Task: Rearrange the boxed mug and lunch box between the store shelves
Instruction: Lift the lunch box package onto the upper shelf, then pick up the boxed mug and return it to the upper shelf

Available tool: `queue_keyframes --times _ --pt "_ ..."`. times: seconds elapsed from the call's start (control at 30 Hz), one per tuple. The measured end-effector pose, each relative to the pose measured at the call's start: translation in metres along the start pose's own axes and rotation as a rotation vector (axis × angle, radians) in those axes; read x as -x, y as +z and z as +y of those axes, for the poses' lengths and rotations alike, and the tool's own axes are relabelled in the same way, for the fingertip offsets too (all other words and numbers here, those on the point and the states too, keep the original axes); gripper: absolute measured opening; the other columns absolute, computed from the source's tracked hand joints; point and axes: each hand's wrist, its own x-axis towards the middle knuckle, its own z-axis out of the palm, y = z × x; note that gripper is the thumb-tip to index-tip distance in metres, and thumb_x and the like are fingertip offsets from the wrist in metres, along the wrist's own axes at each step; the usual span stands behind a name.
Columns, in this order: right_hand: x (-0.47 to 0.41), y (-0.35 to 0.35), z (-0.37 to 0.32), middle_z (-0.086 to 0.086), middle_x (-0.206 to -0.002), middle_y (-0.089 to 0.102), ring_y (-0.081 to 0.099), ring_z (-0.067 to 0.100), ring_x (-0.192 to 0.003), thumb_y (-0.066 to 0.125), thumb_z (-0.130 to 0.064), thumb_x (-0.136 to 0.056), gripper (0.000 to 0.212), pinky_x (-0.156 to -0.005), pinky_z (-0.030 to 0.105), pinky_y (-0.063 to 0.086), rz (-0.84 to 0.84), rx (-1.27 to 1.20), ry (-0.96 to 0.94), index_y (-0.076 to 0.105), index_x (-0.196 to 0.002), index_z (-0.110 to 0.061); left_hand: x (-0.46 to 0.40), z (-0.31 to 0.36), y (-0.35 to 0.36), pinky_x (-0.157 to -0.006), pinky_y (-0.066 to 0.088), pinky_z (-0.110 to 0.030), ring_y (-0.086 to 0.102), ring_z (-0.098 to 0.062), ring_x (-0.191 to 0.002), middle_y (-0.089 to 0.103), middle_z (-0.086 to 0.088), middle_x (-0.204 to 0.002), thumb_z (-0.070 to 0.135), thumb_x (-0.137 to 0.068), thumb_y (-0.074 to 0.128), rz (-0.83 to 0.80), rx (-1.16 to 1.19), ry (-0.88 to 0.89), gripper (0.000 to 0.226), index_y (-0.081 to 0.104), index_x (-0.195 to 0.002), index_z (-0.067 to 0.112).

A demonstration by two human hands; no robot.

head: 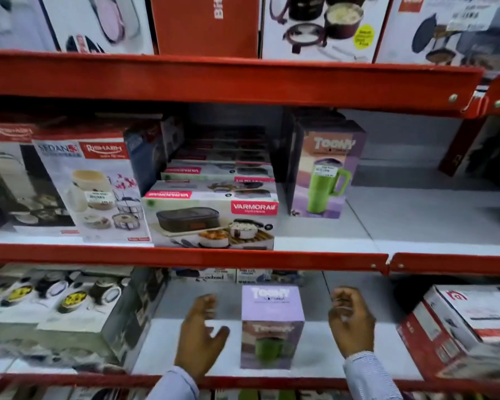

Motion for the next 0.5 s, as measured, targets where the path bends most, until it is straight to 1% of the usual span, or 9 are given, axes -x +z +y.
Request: queue_keyframes --times 0.07,0.13,0.2,0.27,0.33,0.37,0.4,0.43,0.5 --pt "0.011 0.008 0.021 0.014 -0.111 0.069 0.067 0.026 -0.094 0.063 0.020 -0.072 0.053 -0.074 0.019 0.053 -0.278 0.016 0.137 0.057 -0.108 -0.018 -0.002 -0.007 0.026 -0.089 0.057 -0.038 0.061 -0.028 -0.110 0.059 -0.009 -0.134 0.005 -0.075 0.083 -0.196 0.009 -0.135 0.074 0.044 -0.136 0.019" --pt "0.019 0.017 0.036 0.007 -0.124 0.063 0.061 0.027 -0.114 0.068 0.016 -0.073 0.061 -0.087 0.029 0.054 -0.499 0.036 0.211 0.053 -0.121 -0.018 -0.007 -0.006 0.045 -0.097 0.056 -0.044 0.061 -0.033 -0.117 0.059 -0.010 -0.137 0.007 -0.070 0.088 -0.285 0.003 -0.175 0.089 0.039 -0.144 0.014" --pt "0.024 0.026 0.041 -0.003 -0.124 0.063 0.061 0.021 -0.114 0.074 0.009 -0.073 0.065 -0.086 0.023 0.053 -0.602 0.017 0.230 0.053 -0.125 -0.022 -0.010 -0.005 0.056 -0.097 0.058 -0.048 0.064 -0.035 -0.115 0.063 -0.010 -0.134 0.007 -0.067 0.090 -0.307 -0.017 -0.172 0.092 0.039 -0.142 0.014" --pt "0.026 0.032 0.042 -0.011 -0.115 0.067 0.067 0.016 -0.104 0.076 0.009 -0.073 0.060 -0.074 0.016 0.055 -0.613 -0.034 0.240 0.058 -0.119 -0.024 -0.012 -0.006 0.060 -0.092 0.061 -0.047 0.068 -0.033 -0.109 0.066 -0.012 -0.133 0.002 -0.067 0.089 -0.293 -0.006 -0.169 0.087 0.042 -0.140 0.013" --pt "0.027 0.031 0.040 -0.010 -0.111 0.071 0.072 0.004 -0.093 0.076 0.010 -0.074 0.056 -0.070 0.012 0.055 -0.575 -0.086 0.232 0.062 -0.121 -0.019 -0.008 -0.006 0.058 -0.076 0.064 -0.030 0.071 -0.027 -0.100 0.068 -0.013 -0.133 -0.003 -0.068 0.087 -0.258 0.008 -0.150 0.081 0.047 -0.135 0.014" --pt "0.028 0.028 0.037 -0.007 -0.113 0.073 0.072 -0.002 -0.091 0.077 0.008 -0.075 0.055 -0.071 0.011 0.055 -0.559 -0.111 0.218 0.063 -0.122 -0.018 -0.004 -0.004 0.055 -0.067 0.061 -0.019 0.072 -0.022 -0.093 0.069 -0.012 -0.131 -0.004 -0.068 0.086 -0.236 0.010 -0.127 0.076 0.050 -0.131 0.017" --pt "0.030 0.022 0.033 -0.004 -0.114 0.075 0.072 -0.005 -0.091 0.078 0.006 -0.076 0.053 -0.072 0.011 0.055 -0.544 -0.140 0.202 0.064 -0.120 -0.021 0.002 -0.001 0.051 -0.061 0.057 -0.013 0.071 -0.014 -0.089 0.071 -0.010 -0.129 -0.003 -0.068 0.086 -0.206 0.012 -0.097 0.072 0.053 -0.128 0.020" --pt "0.032 0.015 0.029 -0.005 -0.114 0.076 0.072 -0.004 -0.093 0.079 0.002 -0.077 0.052 -0.072 0.011 0.055 -0.524 -0.172 0.184 0.065 -0.118 -0.026 0.009 0.005 0.047 -0.059 0.054 -0.009 0.070 -0.007 -0.087 0.073 -0.006 -0.125 0.000 -0.068 0.087 -0.170 0.010 -0.061 0.069 0.056 -0.126 0.023" --pt "0.037 -0.001 0.017 -0.014 -0.108 0.079 0.073 0.001 -0.097 0.082 -0.006 -0.077 0.050 -0.071 0.013 0.057 -0.470 -0.230 0.141 0.067 -0.115 -0.034 0.023 0.021 0.035 -0.062 0.054 -0.007 0.071 -0.003 -0.089 0.075 0.005 -0.118 0.012 -0.067 0.091 -0.100 -0.008 0.026 0.069 0.062 -0.128 0.025"
